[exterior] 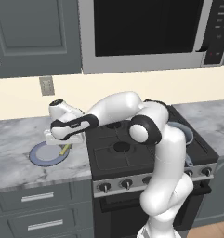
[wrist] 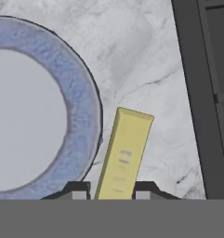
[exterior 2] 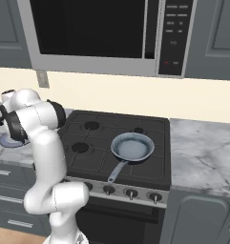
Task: Pick up the butter stick and place it in the pan. Then turn on the burner for the pan.
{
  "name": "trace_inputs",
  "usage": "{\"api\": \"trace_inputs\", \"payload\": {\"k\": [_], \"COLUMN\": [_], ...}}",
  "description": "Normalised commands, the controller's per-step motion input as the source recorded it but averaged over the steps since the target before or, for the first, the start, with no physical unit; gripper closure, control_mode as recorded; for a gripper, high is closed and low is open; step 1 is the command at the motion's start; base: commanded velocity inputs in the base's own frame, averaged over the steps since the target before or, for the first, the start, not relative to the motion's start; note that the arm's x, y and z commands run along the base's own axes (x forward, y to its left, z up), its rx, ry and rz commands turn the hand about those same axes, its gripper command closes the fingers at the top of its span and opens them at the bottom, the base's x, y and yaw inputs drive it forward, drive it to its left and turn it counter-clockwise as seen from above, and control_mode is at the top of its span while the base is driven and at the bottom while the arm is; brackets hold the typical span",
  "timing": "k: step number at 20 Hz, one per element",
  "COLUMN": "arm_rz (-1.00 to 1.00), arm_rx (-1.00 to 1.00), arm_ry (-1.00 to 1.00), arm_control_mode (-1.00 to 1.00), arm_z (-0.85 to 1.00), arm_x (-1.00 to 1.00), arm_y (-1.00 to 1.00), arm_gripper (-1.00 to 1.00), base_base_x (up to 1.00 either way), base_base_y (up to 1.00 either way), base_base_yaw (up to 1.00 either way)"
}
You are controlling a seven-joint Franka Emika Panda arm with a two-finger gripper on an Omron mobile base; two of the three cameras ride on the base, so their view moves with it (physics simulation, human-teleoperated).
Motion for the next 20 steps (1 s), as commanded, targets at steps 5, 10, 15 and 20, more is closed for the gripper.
{"api": "trace_inputs", "payload": {"k": [5,10,15,20], "arm_rz": [0.0,0.0,0.0,0.0], "arm_rx": [0.04,0.05,0.02,0.0], "arm_ry": [0.0,0.0,0.0,0.0], "arm_control_mode": [-1.0,-1.0,-1.0,-1.0], "arm_z": [0.29,0.26,0.17,0.25], "arm_x": [-0.23,-0.21,-0.16,-0.11], "arm_y": [-0.71,-0.78,-0.74,-0.7], "arm_gripper": [1.0,1.0,1.0,1.0], "base_base_x": [0.0,0.0,0.0,0.0], "base_base_y": [0.0,0.0,0.0,0.0], "base_base_yaw": [0.0,0.0,0.0,0.0]}}
